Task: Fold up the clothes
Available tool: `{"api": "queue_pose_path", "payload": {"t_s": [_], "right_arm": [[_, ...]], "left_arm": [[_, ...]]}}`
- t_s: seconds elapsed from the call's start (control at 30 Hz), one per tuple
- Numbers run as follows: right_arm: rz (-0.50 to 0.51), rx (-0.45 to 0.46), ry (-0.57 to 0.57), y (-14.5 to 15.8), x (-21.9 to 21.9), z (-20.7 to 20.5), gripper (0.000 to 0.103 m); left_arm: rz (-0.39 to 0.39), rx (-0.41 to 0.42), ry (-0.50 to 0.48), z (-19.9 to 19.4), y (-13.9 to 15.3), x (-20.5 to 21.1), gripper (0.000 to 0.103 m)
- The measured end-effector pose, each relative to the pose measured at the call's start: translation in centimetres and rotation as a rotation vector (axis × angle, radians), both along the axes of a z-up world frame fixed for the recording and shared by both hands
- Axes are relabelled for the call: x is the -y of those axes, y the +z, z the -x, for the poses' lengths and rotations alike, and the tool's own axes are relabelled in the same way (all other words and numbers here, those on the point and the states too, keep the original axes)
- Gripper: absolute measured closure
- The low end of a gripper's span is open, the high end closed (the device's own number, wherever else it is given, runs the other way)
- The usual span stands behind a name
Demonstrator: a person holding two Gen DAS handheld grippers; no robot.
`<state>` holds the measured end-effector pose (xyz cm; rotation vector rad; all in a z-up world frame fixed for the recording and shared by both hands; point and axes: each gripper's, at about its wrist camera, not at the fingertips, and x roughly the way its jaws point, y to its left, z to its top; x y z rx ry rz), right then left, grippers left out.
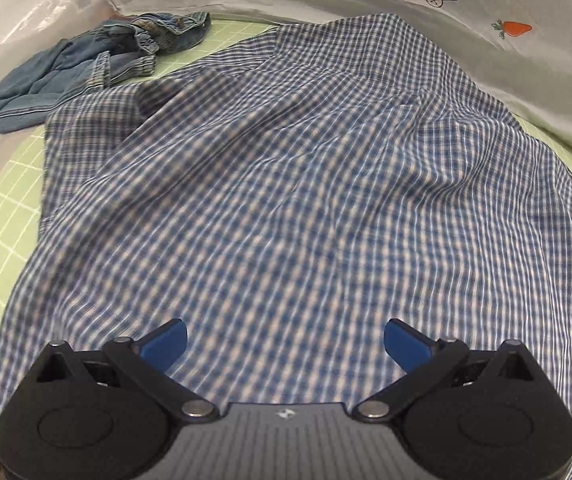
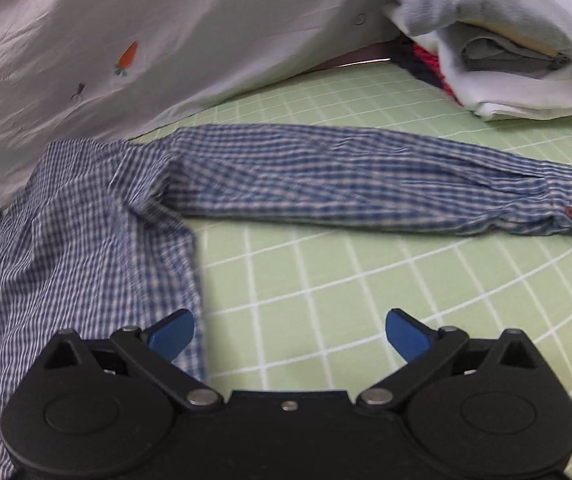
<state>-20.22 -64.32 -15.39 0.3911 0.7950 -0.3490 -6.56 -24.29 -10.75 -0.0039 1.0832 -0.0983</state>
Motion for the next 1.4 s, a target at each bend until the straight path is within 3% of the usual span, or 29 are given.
{"api": "queue_pose_path", "payload": {"t_s": [0.2, 0.27, 0.43, 0.47, 0.5, 0.53, 0.57, 0.7, 0.77, 0.83, 0.9, 0.97, 1.03, 1.17, 1.27, 1.33, 1.37, 1.4], "right_arm": [[0.023, -0.099, 0.067, -0.7, -4.4, -0.4, 0.000], [0.055, -0.119, 0.069, -0.8, -5.2, -0.3, 0.007], [0.094, -0.139, 0.075, -0.9, -6.0, 0.2, 0.046], [0.110, -0.142, 0.078, -0.8, -6.1, 0.3, 0.064], [0.113, -0.145, 0.078, -0.7, -6.0, 0.4, 0.073], [0.114, -0.149, 0.077, -0.7, -5.9, 0.5, 0.098], [0.114, -0.153, 0.076, -0.6, -5.8, 0.6, 0.102], [0.235, -0.216, -0.035, -0.7, -4.2, 1.1, 0.103], [0.249, -0.262, -0.152, -0.7, -2.1, 1.7, 0.103], [0.220, -0.251, -0.190, -0.1, -1.0, 2.2, 0.101], [0.188, -0.225, -0.206, 0.7, -0.5, 2.5, 0.086], [0.144, -0.171, -0.174, 1.5, -1.5, 2.3, 0.052], [0.087, -0.126, -0.140, 1.5, -2.8, 1.6, 0.046], [0.040, -0.118, -0.110, 0.5, -5.0, 0.0, 0.035], [0.033, -0.140, -0.101, -0.3, -5.9, -0.9, 0.035], [0.056, -0.153, -0.083, -0.5, -6.3, -1.0, 0.041], [0.070, -0.160, -0.072, -0.5, -6.6, -1.1, 0.053], [0.083, -0.166, -0.062, -0.6, -6.8, -1.1, 0.074]], "left_arm": [[-0.008, 0.022, -0.005, 1.7, 0.8, -3.5, 0.000], [-0.002, 0.026, 0.016, 1.9, 0.9, -4.7, 0.000], [0.022, 0.020, 0.067, 2.0, 0.9, -7.2, 0.000], [0.027, 0.024, 0.076, 2.0, 1.0, -7.5, 0.000], [0.031, 0.029, 0.084, 1.9, 1.1, -7.9, 0.000], [0.037, 0.038, 0.094, 1.9, 1.3, -8.3, 0.000], [0.037, 0.047, 0.102, 1.7, 1.5, -8.8, 0.000], [0.023, 0.076, 0.131, 0.9, 2.3, -10.8, 0.000], [0.009, 0.083, 0.147, 0.4, 2.5, -12.2, 0.000], [0.010, 0.082, 0.181, -0.1, 2.5, -13.9, 0.000], [0.023, 0.073, 0.228, -0.7, 2.3, -15.8, 0.000], [0.041, 0.061, 0.271, -1.3, 1.9, -17.4, 0.000], [0.049, 0.049, 0.290, -1.8, 1.7, -18.6, 0.000], [0.053, 0.043, 0.278, -2.8, 1.5, -20.0, 0.000], [0.042, 0.034, 0.268, -3.5, 1.3, -20.1, 0.000], [0.040, 0.039, 0.269, -3.5, 1.4, -20.0, 0.000], [0.039, 0.042, 0.269, -3.5, 1.4, -19.9, 0.000], [0.038, 0.044, 0.268, -3.5, 1.5, -19.9, 0.000]]}}
